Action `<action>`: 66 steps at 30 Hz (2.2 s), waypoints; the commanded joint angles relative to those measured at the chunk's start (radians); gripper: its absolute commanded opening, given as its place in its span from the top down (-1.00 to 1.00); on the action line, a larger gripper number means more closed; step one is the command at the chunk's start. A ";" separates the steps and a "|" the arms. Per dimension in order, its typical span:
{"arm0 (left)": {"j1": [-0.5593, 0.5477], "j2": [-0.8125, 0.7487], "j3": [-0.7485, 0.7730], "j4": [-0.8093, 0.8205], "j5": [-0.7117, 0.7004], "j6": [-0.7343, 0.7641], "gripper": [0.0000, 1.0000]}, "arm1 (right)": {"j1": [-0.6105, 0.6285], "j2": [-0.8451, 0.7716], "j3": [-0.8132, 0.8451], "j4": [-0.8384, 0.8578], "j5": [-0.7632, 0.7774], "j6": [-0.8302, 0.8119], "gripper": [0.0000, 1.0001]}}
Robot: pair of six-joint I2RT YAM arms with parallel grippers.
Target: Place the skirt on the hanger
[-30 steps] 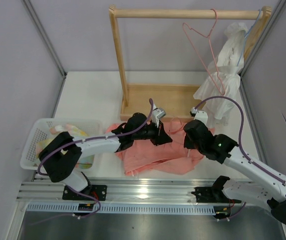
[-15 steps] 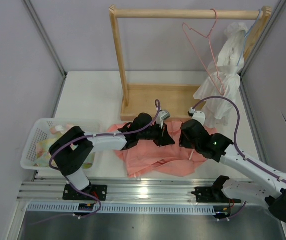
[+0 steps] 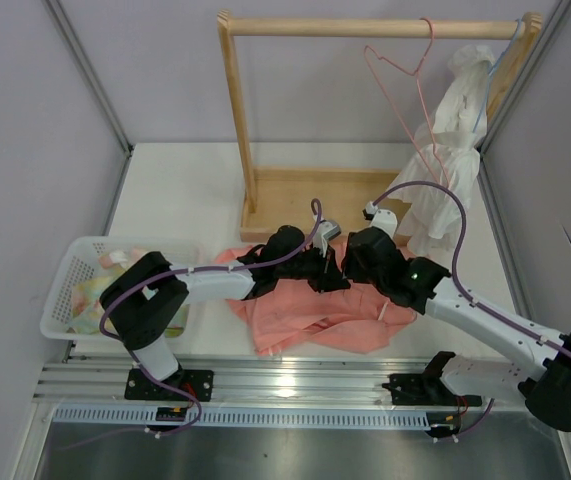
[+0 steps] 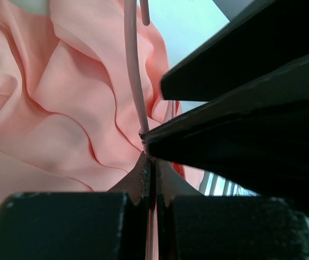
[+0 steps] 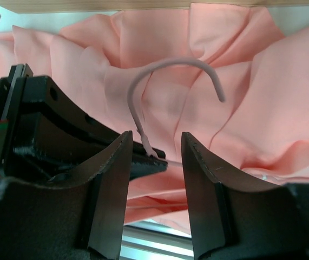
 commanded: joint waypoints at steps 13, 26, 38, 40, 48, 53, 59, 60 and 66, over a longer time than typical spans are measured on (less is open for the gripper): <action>-0.024 -0.022 0.027 -0.025 -0.007 0.051 1.00 | 0.004 0.057 -0.004 0.118 0.017 0.045 0.31; -0.022 -0.107 0.037 -0.098 -0.114 0.085 0.35 | 0.007 0.031 -0.058 0.107 0.051 0.052 1.00; -0.019 -0.370 0.004 -0.339 -0.332 0.145 0.00 | 0.007 0.012 -0.059 0.111 0.070 0.016 1.00; -0.018 -0.409 -0.005 -0.374 -0.373 0.138 -0.02 | 0.007 0.011 -0.061 0.130 0.065 -0.004 1.00; -0.005 -0.684 -0.009 -0.764 -0.632 0.053 -0.03 | 0.004 -0.003 -0.049 0.136 0.059 -0.073 1.00; -0.080 -0.848 -0.171 -0.908 -0.803 -0.136 0.06 | 0.005 0.000 -0.049 0.153 0.051 -0.070 1.00; -0.319 -0.914 -0.289 -0.925 -0.878 -0.315 0.26 | -0.001 0.018 -0.055 0.171 0.037 -0.072 1.00; -0.400 -0.896 -0.280 -0.948 -0.905 -0.340 0.26 | -0.002 0.021 -0.055 0.173 0.036 -0.072 1.00; -0.613 -0.746 -0.242 -1.053 -1.019 -0.475 0.24 | -0.002 0.023 -0.055 0.177 0.031 -0.069 1.00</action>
